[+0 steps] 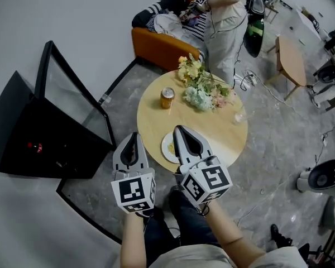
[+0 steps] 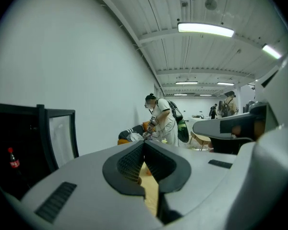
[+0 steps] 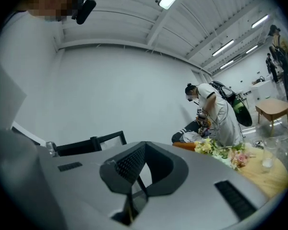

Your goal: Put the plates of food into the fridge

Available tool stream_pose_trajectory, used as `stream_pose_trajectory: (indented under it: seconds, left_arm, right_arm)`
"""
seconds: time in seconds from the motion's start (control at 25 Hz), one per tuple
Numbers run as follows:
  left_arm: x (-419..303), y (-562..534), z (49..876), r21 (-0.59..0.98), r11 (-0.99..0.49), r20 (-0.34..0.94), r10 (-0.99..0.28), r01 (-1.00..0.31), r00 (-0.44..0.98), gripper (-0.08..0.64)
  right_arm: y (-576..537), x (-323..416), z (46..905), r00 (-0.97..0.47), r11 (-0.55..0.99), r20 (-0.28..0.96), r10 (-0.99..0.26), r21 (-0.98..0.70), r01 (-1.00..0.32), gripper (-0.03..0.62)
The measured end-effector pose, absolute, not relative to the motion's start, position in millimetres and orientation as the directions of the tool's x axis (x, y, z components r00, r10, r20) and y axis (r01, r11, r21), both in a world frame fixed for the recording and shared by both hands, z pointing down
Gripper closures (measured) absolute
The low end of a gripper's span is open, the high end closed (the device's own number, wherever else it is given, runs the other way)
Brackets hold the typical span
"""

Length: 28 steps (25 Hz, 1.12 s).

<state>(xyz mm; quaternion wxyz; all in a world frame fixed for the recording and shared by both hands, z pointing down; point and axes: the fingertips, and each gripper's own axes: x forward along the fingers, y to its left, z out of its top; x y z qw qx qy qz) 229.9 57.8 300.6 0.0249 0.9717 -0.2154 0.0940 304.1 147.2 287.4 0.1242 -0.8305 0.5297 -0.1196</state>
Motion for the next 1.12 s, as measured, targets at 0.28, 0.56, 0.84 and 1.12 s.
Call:
stream_pose_trajectory:
  seconds: [0.28, 0.56, 0.84, 1.12]
  left_arm:
    - [261.4, 87.8, 367.2, 0.051, -0.913, 0.331, -0.366, -0.404, 0.870, 0.552]
    - [264.4, 108.8, 439.3, 0.120, -0.908, 0.483, -0.299, -0.401, 0.823, 0.552]
    - [257.1, 111.2, 496.4, 0.198, -0.881, 0.614, -0.230, -0.429, 0.755, 0.552]
    - [254.8, 112.9, 541.0, 0.249, -0.868, 0.694, -0.148, -0.429, 0.704, 0.552]
  right_arm:
    - [202.3, 352.6, 359.6, 0.435, -0.478, 0.199, -0.878, -0.395, -0.785, 0.581]
    - [235.1, 367.0, 441.9, 0.366, -0.493, 0.334, -0.868, -0.506, -0.708, 0.581]
    - [242.7, 365.4, 489.3, 0.327, -0.517, 0.414, -0.849, -0.530, -0.672, 0.581]
    - [242.7, 361.2, 535.1, 0.226, -0.522, 0.506, -0.832, -0.578, -0.627, 0.581]
